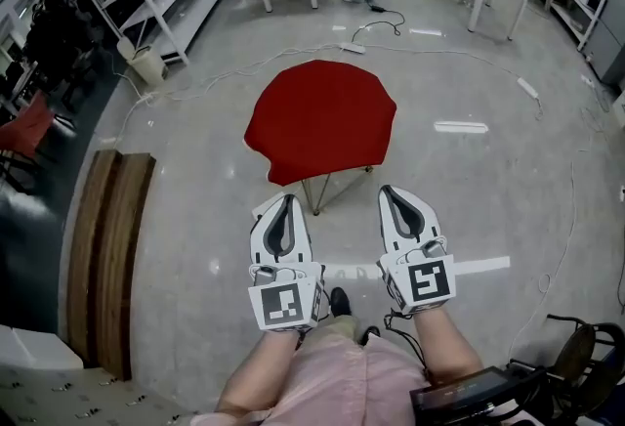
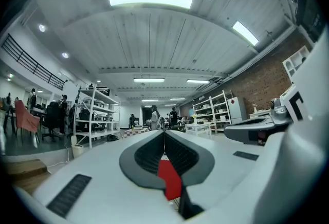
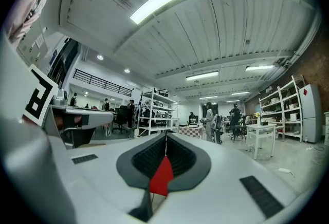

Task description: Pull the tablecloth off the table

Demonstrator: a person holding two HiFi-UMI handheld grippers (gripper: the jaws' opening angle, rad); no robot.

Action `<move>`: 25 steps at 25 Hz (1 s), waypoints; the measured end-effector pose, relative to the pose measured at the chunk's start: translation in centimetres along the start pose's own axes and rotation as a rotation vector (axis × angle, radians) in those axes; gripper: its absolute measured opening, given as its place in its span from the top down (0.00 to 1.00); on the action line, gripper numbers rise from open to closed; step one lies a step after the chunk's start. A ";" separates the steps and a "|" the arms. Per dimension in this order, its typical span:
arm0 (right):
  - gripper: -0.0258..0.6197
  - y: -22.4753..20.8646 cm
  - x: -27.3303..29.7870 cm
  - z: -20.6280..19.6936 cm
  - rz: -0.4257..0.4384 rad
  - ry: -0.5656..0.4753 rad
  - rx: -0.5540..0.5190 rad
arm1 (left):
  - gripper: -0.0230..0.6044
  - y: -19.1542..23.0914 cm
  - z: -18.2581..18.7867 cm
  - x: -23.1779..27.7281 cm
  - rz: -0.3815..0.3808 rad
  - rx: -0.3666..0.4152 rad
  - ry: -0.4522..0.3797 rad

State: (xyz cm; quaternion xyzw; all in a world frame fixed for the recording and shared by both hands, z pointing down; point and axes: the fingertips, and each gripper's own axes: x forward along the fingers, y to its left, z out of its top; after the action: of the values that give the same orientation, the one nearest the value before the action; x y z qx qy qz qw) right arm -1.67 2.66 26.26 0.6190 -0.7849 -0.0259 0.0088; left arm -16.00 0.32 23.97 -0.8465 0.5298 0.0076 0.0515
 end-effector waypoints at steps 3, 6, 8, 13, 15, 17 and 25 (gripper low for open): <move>0.93 -0.3 1.6 0.0 -0.007 0.000 -0.001 | 0.92 1.0 -0.1 1.6 -0.002 0.000 -0.003; 0.93 -0.6 3.1 0.4 -0.017 -0.001 -0.005 | 0.92 1.8 0.1 3.0 -0.010 -0.002 -0.010; 0.93 -0.4 4.2 0.7 -0.022 -0.006 -0.011 | 0.92 2.6 0.2 3.8 -0.015 -0.004 -0.015; 0.93 0.2 6.6 1.4 -0.034 -0.023 -0.026 | 0.92 4.9 0.3 5.3 -0.025 -0.009 -0.036; 0.93 0.2 7.2 1.6 -0.042 -0.028 -0.032 | 0.92 5.4 0.4 5.7 -0.029 -0.008 -0.047; 0.93 0.2 7.8 1.8 -0.047 -0.028 -0.041 | 0.92 6.1 0.3 6.3 -0.028 -0.013 -0.045; 0.93 -2.3 9.6 0.7 -0.079 -0.016 -0.030 | 0.92 5.5 -1.7 9.2 -0.048 -0.022 -0.019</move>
State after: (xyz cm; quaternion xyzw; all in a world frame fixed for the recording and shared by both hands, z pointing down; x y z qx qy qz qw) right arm -1.66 -7.21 25.30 0.6490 -0.7595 -0.0428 0.0107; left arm -16.98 -10.51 24.58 -0.8594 0.5086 0.0202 0.0476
